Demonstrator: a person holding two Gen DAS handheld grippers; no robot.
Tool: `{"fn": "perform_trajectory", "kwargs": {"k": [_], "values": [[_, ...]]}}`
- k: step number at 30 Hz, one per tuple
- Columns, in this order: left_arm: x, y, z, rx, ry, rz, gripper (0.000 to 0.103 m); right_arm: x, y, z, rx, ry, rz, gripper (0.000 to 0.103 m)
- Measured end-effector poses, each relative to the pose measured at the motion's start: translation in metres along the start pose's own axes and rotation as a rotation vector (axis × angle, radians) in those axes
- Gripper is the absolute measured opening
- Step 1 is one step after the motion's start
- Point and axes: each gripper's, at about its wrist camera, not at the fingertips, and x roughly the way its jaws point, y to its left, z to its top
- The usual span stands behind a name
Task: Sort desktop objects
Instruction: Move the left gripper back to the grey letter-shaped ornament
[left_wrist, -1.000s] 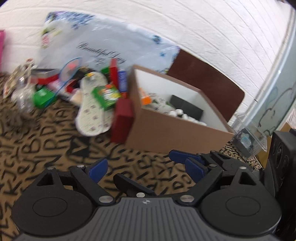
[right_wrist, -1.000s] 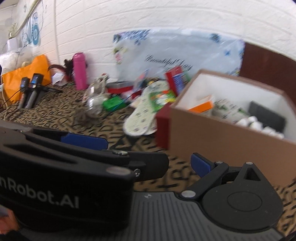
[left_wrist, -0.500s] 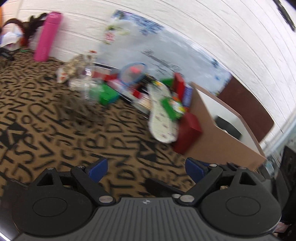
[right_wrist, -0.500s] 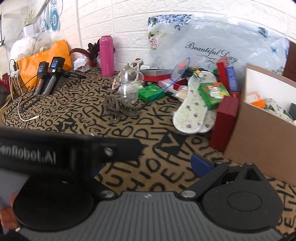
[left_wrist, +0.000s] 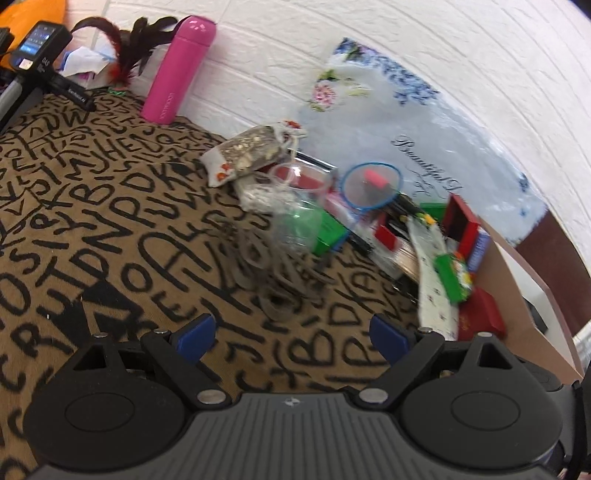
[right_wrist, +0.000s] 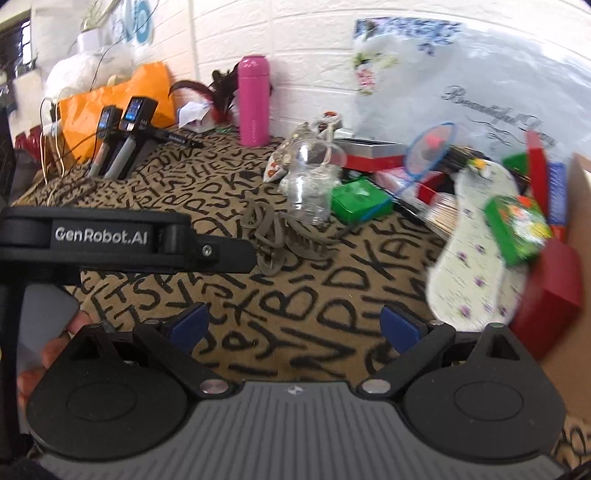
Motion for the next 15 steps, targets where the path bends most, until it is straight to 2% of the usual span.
{"fn": "perform_trajectory", "kwargs": {"k": [5, 15], "values": [[0.019, 0.010, 0.010, -0.005, 0.013, 0.011, 0.093, 0.030, 0.002, 0.013, -0.042, 0.011, 0.000, 0.097], [0.049, 0.017, 0.028, -0.015, 0.018, -0.025, 0.093, 0.078, 0.004, 0.032, -0.172, -0.003, -0.035, 0.096]]}}
